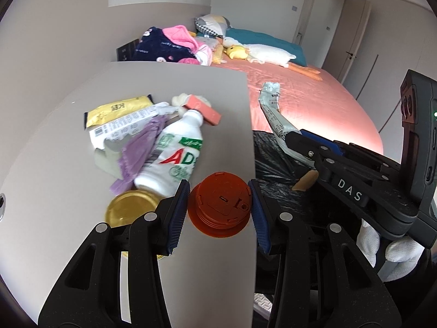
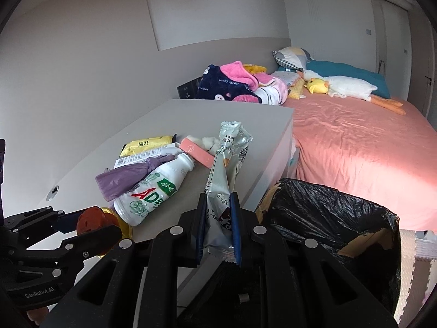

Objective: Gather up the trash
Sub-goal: 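Drop the red cap into the trash bag while the right tool drops the wrapper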

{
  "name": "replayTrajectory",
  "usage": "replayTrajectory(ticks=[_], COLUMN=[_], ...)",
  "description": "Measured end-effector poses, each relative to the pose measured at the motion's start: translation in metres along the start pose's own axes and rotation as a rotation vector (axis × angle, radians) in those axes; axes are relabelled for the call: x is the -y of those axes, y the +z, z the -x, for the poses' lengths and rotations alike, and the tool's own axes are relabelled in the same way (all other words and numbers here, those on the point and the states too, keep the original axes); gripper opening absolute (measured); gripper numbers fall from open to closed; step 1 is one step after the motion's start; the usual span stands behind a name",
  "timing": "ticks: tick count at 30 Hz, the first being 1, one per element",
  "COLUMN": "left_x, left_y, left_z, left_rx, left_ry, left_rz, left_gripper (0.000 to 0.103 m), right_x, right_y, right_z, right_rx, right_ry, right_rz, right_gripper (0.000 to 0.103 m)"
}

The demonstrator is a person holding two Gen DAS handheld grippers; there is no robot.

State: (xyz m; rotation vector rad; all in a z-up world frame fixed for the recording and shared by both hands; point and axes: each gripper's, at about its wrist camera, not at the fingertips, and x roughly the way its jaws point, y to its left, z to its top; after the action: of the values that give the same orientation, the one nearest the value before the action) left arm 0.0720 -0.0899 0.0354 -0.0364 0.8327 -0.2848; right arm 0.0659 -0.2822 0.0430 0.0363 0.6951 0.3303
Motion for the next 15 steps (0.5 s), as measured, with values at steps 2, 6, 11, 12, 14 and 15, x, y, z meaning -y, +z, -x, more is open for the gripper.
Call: replayTrajectory(ticks=[2,6,11,12,14,15], left_x=[0.007,0.020,0.033,0.035,0.040,0.042], left_y=[0.002,0.005,0.007,0.007,0.009,0.009], left_z=[-0.004,-0.010,-0.014,-0.015,-0.018,-0.019], left_rx=[-0.004,-0.012,-0.021,-0.022,-0.025,-0.026], left_ry=[-0.015,-0.040,-0.065,-0.069,-0.080,-0.084], left_rz=[-0.013,-0.035,-0.060,-0.062,-0.069,-0.074], left_gripper=[0.043,0.043,0.043,0.043,0.043,0.043], right_x=[0.007,0.020,0.034,0.037,0.042,0.043], right_y=[0.000,-0.001,-0.001,-0.001,-0.002,-0.002], right_z=[0.004,0.010,0.018,0.019,0.021,0.022], right_rx=[0.004,0.013,0.026,0.028,0.031,0.032], right_ry=[-0.014,-0.041,-0.067,-0.072,-0.080,-0.084], right_rz=[-0.009,-0.027,-0.052,-0.058,-0.066,-0.069], right_gripper=[0.018,0.018,0.018,0.018,0.018,0.018])
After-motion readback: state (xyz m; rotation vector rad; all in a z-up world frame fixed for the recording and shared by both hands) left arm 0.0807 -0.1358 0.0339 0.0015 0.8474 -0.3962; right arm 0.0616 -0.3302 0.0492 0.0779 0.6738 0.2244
